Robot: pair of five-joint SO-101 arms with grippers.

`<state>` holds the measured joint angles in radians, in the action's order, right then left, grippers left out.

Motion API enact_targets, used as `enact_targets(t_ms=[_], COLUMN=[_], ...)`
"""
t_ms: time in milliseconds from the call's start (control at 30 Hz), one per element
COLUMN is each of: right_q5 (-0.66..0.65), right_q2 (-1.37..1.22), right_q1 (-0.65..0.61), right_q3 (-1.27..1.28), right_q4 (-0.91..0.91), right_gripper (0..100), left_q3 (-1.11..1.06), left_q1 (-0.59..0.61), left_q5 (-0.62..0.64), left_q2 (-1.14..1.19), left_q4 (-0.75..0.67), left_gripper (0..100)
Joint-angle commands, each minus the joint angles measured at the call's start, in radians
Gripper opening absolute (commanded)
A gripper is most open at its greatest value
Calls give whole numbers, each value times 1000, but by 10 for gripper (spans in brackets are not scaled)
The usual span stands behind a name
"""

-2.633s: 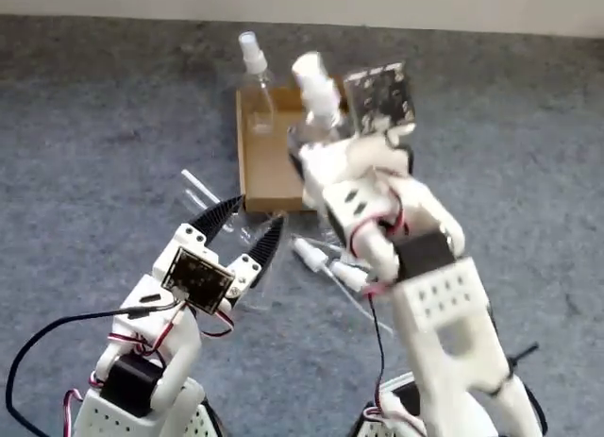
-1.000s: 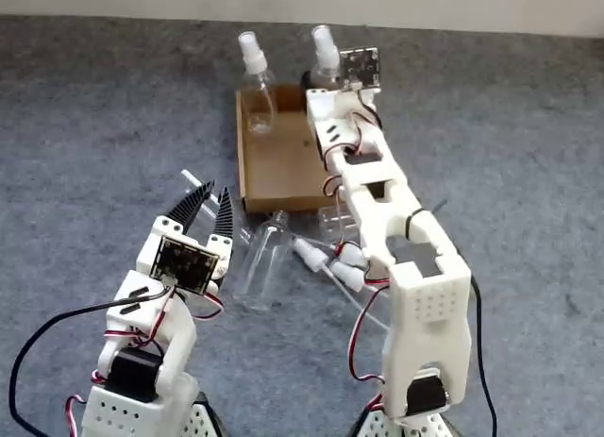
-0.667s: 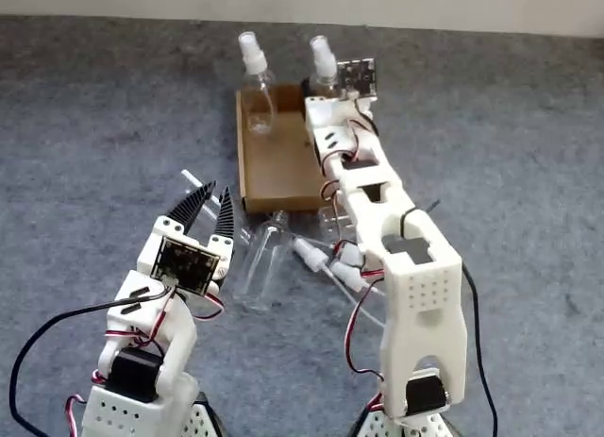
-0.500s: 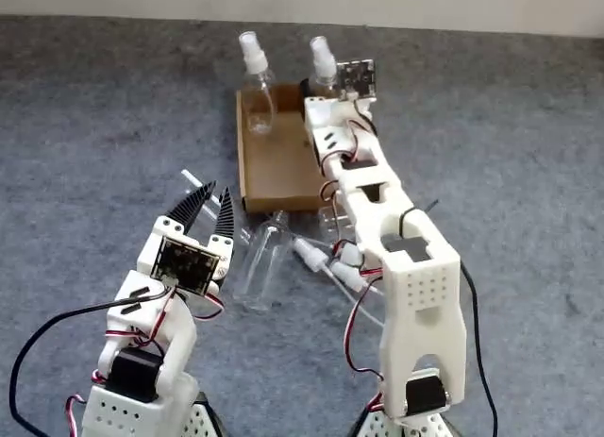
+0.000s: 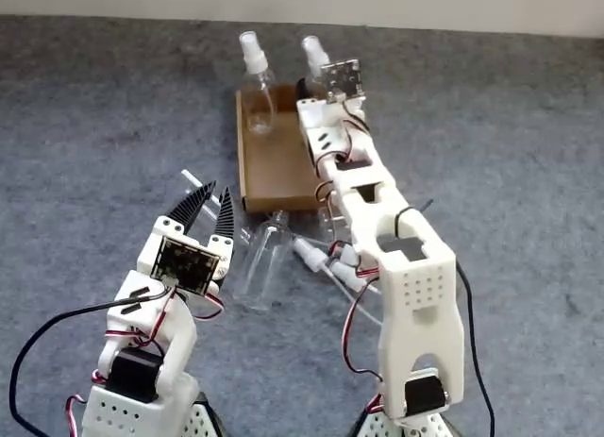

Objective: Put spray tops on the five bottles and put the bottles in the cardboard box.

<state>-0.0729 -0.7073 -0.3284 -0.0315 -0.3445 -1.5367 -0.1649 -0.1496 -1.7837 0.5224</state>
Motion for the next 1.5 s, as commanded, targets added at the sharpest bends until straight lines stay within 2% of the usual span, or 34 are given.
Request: enact_targets(t_ms=[0, 500, 600, 700, 1067, 1300, 1467], right_q5=[-12, -11, -8, 61, 68, 68, 71], right_q2=[19, 21, 22, 22, 24, 24, 24], right_q1=[-10, -13, -15, -15, -15, -15, -12], right_q3=[-45, -45, -45, -45, -47, -145, -209], right_q4=[-15, -18, -18, -12, -16, -5, 76], right_gripper=[166, 168, 207, 250, 256, 256, 256], left_q3=[2, 2, 2, 2, 2, 2, 2], left_q1=[-21, -21, -21, -21, -21, -21, -21], left_q5=[-2, -5, -5, -5, -5, -5, -5], left_q2=[-5, -5, -5, -5, -5, -5, -5], left_q4=[-20, -21, -21, -21, -21, -21, -23], left_gripper=[21, 21, 21, 21, 21, 21, 21])
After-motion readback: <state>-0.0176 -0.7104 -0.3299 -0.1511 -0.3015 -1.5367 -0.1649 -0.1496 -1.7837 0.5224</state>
